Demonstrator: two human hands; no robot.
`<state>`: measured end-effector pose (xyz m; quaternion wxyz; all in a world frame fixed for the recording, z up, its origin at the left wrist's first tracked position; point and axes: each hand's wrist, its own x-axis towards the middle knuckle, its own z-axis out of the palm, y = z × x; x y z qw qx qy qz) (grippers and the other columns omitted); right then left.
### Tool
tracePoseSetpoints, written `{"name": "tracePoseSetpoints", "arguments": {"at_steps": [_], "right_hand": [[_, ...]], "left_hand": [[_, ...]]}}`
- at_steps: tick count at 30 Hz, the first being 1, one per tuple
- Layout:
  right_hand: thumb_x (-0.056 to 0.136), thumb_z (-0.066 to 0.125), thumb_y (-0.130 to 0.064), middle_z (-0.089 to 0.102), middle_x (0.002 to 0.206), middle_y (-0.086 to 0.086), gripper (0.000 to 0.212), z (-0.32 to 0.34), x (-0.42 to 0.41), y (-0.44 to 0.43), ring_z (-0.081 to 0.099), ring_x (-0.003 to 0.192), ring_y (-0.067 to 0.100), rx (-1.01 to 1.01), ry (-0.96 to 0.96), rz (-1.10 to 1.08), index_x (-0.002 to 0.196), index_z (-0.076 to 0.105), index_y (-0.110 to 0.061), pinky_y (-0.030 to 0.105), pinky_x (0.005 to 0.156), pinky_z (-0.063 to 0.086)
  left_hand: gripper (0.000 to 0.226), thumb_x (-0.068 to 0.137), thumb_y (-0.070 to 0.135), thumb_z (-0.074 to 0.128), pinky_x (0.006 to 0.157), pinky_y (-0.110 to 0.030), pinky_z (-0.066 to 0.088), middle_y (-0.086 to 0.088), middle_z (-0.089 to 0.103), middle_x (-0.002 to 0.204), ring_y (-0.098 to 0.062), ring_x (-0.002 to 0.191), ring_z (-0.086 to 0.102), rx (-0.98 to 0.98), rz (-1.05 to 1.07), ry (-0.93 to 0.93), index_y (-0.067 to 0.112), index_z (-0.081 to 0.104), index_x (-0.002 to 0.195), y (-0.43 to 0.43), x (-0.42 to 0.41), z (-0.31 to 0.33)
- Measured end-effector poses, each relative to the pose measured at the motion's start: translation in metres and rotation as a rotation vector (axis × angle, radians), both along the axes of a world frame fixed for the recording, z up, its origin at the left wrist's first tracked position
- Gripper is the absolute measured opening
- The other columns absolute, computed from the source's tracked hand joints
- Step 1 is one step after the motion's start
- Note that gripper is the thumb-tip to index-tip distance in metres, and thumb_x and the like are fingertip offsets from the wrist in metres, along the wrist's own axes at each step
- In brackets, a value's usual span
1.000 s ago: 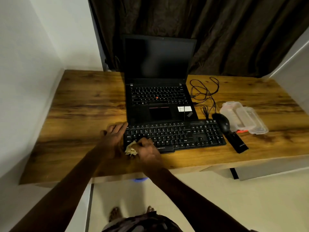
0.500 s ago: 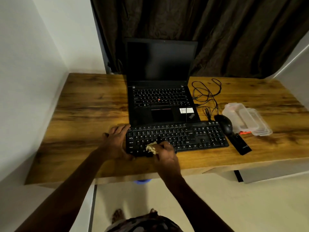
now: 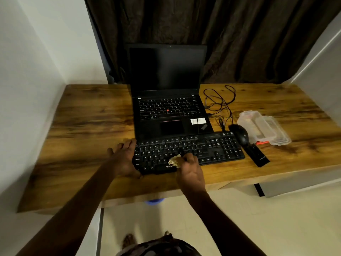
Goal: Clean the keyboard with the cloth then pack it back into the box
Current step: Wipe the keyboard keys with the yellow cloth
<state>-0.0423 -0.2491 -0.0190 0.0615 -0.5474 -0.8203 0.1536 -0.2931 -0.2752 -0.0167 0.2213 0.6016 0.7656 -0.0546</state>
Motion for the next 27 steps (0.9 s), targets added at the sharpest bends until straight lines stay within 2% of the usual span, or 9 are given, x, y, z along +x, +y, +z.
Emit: {"name": "tracePoseSetpoints", "arguments": {"at_steps": [4,7,10,12,14,16,18,23,27], "right_hand": [[0.098,0.049,-0.018,0.04,0.135,0.006,0.034,0.0,-0.009,-0.01,0.039,0.121,0.022,0.035,-0.004,0.11,0.131,0.053,-0.027,0.035,0.104,0.041],[0.095,0.054,-0.02,0.039,0.135,0.003,0.038,-0.003,0.0,-0.005,0.04,0.121,0.021,0.027,-0.015,0.106,0.132,0.052,-0.031,0.031,0.103,0.041],[0.094,0.052,-0.018,0.037,0.136,0.0,0.039,-0.003,0.019,0.006,0.039,0.122,0.021,-0.042,-0.002,-0.035,0.13,0.053,-0.034,0.031,0.103,0.041],[0.092,0.054,-0.014,0.037,0.137,0.001,0.044,-0.002,0.025,0.008,0.038,0.12,0.02,-0.032,-0.011,-0.077,0.131,0.052,-0.035,0.031,0.102,0.04],[0.095,0.05,-0.015,0.038,0.136,0.004,0.039,-0.002,0.023,0.002,0.037,0.115,0.017,-0.034,0.031,-0.093,0.131,0.052,-0.03,0.03,0.099,0.042],[0.096,0.052,-0.018,0.037,0.14,0.009,0.037,-0.003,0.022,-0.008,0.039,0.122,0.023,-0.039,0.038,-0.079,0.132,0.052,-0.022,0.036,0.101,0.047],[0.097,0.052,-0.021,0.035,0.143,0.011,0.036,-0.003,0.025,-0.013,0.039,0.127,0.026,-0.074,0.029,-0.079,0.133,0.051,-0.019,0.036,0.102,0.048],[0.094,0.055,-0.015,0.031,0.143,0.007,0.045,0.006,0.021,0.005,0.036,0.127,0.023,-0.117,-0.063,-0.072,0.137,0.045,-0.028,0.035,0.104,0.046],[0.094,0.054,-0.016,0.028,0.144,0.008,0.043,0.007,0.017,0.014,0.035,0.129,0.024,-0.144,-0.083,-0.068,0.135,0.044,-0.026,0.035,0.107,0.044]], "left_hand": [[0.148,0.051,0.06,0.087,0.114,-0.063,0.012,-0.003,-0.006,0.162,-0.031,0.148,0.002,0.031,-0.086,0.145,0.019,-0.007,0.156,0.005,0.024,0.008],[0.143,0.053,0.073,0.078,0.116,-0.06,0.009,0.002,-0.003,0.163,-0.026,0.149,0.0,0.149,-0.2,0.073,0.021,-0.004,0.157,0.015,0.046,0.009],[0.137,0.057,0.078,0.073,0.117,-0.058,0.006,0.003,-0.001,0.164,-0.022,0.149,-0.002,0.174,-0.249,0.001,0.021,-0.003,0.157,0.025,0.067,0.005],[0.138,0.057,0.078,0.073,0.117,-0.058,0.007,0.003,0.0,0.164,-0.022,0.149,-0.001,0.164,-0.241,-0.014,0.02,-0.002,0.157,0.031,0.075,0.001],[0.139,0.055,0.076,0.075,0.117,-0.059,0.008,0.003,0.003,0.163,-0.023,0.149,0.003,0.146,-0.226,-0.019,0.02,0.0,0.157,0.035,0.078,0.0],[0.14,0.053,0.075,0.077,0.117,-0.059,0.008,0.004,0.007,0.162,-0.023,0.147,0.008,0.134,-0.226,0.004,0.019,0.003,0.157,0.038,0.078,0.0],[0.14,0.051,0.075,0.077,0.116,-0.058,0.009,0.004,0.009,0.161,-0.023,0.146,0.01,0.129,-0.227,0.028,0.018,0.004,0.157,0.04,0.079,0.001],[0.143,0.047,0.072,0.081,0.115,-0.058,0.009,0.004,0.009,0.161,-0.023,0.145,0.012,0.112,-0.198,0.017,0.02,0.006,0.157,0.042,0.079,0.0],[0.145,0.045,0.072,0.082,0.115,-0.06,0.01,0.004,0.009,0.161,-0.023,0.145,0.012,0.089,-0.191,0.032,0.022,0.004,0.157,0.045,0.081,0.004]]}}
